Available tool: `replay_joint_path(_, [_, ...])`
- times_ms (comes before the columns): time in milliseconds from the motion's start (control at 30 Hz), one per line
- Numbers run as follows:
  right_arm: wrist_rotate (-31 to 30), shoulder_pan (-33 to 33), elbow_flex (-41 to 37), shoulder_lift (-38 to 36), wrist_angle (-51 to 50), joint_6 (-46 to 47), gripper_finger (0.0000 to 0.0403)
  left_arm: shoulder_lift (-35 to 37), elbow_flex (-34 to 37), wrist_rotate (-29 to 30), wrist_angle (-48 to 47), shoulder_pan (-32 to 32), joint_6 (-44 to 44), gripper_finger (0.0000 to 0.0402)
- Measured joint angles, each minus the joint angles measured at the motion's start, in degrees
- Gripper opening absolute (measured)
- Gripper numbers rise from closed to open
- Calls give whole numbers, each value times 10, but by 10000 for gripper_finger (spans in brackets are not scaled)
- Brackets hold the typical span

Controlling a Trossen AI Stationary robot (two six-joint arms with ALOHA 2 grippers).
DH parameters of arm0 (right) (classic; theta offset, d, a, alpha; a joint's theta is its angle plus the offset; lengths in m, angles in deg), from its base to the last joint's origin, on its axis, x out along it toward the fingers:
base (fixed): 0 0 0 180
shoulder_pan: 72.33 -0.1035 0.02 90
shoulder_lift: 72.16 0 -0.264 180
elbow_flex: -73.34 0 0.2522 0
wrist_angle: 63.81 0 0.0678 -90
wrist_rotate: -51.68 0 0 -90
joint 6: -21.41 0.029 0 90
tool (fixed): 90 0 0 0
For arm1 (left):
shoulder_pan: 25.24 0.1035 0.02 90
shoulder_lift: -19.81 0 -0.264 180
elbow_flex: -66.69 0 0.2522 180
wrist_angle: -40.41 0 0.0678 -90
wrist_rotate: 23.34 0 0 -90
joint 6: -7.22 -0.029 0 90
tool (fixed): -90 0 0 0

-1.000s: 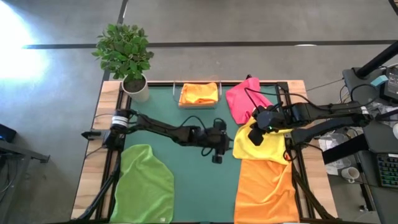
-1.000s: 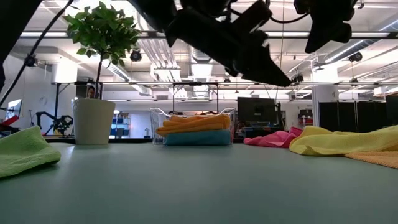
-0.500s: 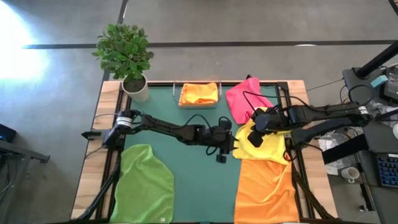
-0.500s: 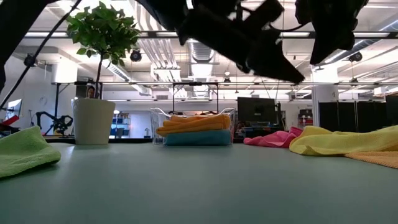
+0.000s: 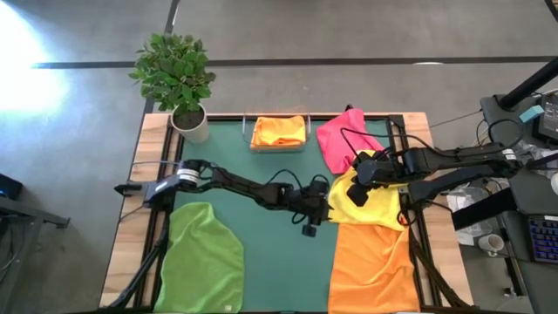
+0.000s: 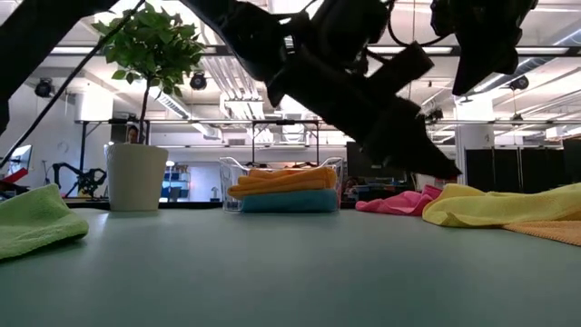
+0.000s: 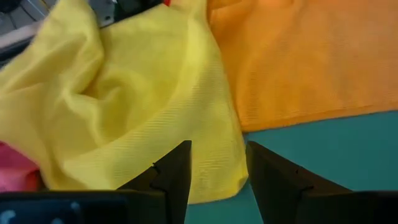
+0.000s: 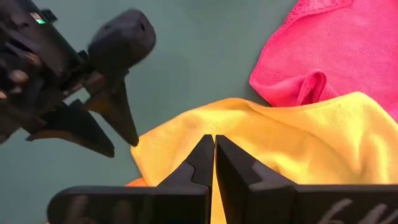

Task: Fold microfiber towels
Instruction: Fold the yellow microfiber towel

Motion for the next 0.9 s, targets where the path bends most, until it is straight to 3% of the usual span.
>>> replay_joint_path(700, [0, 0, 0, 0, 9, 0, 9, -73, -6, -25, 49, 10, 4, 137])
replay_joint_path(900, [0, 0, 0, 0, 9, 9, 9, -74, -5, 14, 35, 13, 47, 130])
